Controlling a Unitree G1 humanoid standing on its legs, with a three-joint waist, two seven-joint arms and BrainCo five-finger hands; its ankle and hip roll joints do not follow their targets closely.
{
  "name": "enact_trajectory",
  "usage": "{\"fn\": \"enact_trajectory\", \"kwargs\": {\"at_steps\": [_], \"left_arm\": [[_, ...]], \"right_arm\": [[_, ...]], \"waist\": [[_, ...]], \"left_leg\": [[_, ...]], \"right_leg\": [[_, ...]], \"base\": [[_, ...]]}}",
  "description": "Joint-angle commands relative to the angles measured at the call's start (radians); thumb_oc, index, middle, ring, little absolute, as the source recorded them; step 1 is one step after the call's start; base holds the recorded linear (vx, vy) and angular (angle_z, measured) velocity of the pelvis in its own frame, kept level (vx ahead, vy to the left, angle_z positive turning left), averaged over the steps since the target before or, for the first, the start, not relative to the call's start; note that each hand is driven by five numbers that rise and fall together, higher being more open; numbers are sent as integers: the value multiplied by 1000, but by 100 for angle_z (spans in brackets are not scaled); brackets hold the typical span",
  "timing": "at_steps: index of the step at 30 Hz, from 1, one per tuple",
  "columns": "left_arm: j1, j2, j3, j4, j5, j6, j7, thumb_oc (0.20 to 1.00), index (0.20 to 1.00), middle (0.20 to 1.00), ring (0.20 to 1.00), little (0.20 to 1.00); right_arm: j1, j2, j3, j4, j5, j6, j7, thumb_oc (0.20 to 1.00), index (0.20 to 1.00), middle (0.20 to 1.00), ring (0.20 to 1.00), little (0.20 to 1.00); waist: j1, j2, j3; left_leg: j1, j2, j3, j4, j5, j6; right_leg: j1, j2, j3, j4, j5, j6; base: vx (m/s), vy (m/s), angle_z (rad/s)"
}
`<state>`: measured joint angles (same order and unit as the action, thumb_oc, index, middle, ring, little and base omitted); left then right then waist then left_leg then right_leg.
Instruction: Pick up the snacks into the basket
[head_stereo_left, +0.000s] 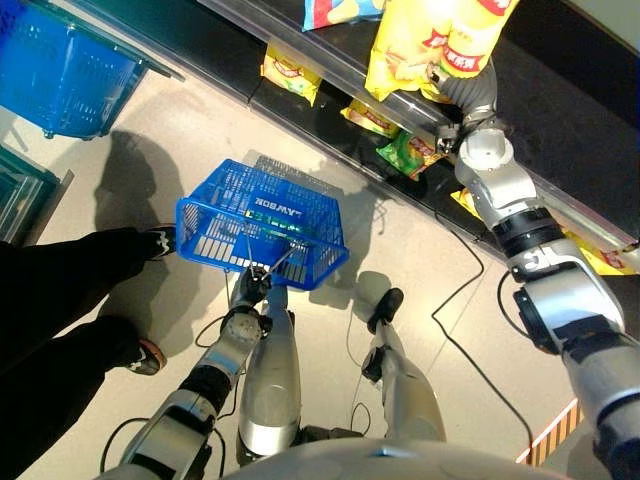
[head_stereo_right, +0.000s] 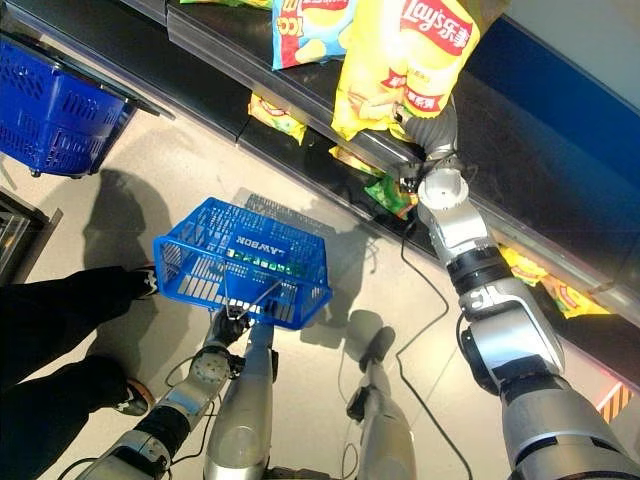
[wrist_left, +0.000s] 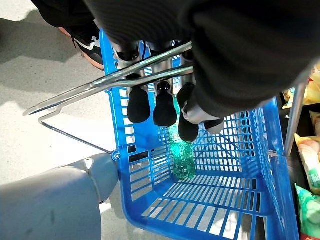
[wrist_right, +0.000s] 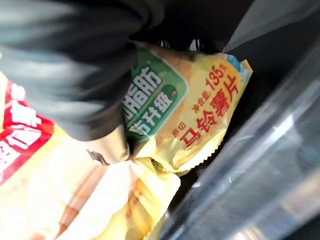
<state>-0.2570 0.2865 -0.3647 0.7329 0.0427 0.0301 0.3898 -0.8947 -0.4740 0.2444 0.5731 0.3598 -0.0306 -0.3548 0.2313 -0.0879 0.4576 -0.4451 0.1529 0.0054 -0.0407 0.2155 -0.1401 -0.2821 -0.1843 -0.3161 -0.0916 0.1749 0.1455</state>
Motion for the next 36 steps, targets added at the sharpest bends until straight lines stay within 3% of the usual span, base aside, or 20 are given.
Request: {"fn": "enact_trajectory", "kwargs": {"at_steps": [1,10,17,26,28,32,36], "left_arm": [[160,40,19,-6,-7,27,13,200,200,200,200,200],[152,51,39,34,-5,29,-4,200,200,200,200,200],[139,47,50,78,-12,30,-7,200,200,200,200,200],[112,39,80,108,-14,37,-14,200,200,200,200,200],[108,34,97,113,-6,39,-23,200,200,200,200,200],[109,31,116,108,8,44,-37,200,200,200,200,200],[114,25,133,114,15,48,-50,200,200,200,200,200]], "right_arm": [[74,-78,-98,-49,88,-36,4,200,200,200,200,200],[177,-279,-259,-77,204,-99,-1,200,200,200,200,200],[212,-368,-318,-127,271,-128,21,200,200,200,200,200],[350,-354,-350,-406,308,-148,124,200,200,200,200,200],[441,-314,-373,-581,323,-158,205,200,200,200,200,200],[578,-235,-391,-788,280,-155,273,200,200,200,200,200],[671,-176,-370,-892,197,-121,316,200,200,200,200,200]], "waist": [[-17,11,40],[-80,-13,13],[-115,-24,-10],[-153,-48,-32],[-167,-59,-43],[-181,-64,-53],[-187,-66,-63]], "left_leg": [[31,-96,25,-47,-40,38],[63,-96,51,-47,-49,41],[83,-96,64,-47,-52,42],[108,-89,84,-47,-56,43],[117,-85,88,-47,-59,43],[126,-81,93,-47,-61,44],[132,-77,94,-47,-63,45]], "right_leg": [[15,-67,73,4,42,93],[12,-61,97,4,51,94],[14,-58,111,5,56,93],[17,-52,123,5,60,92],[20,-48,124,6,59,89],[24,-44,124,6,56,86],[28,-40,125,7,53,85]], "base": [[-35,-6,-8],[-28,-13,-10],[-20,-17,-14],[-8,-13,-4],[20,-39,-3],[23,-25,-10],[11,-15,-3]]}}
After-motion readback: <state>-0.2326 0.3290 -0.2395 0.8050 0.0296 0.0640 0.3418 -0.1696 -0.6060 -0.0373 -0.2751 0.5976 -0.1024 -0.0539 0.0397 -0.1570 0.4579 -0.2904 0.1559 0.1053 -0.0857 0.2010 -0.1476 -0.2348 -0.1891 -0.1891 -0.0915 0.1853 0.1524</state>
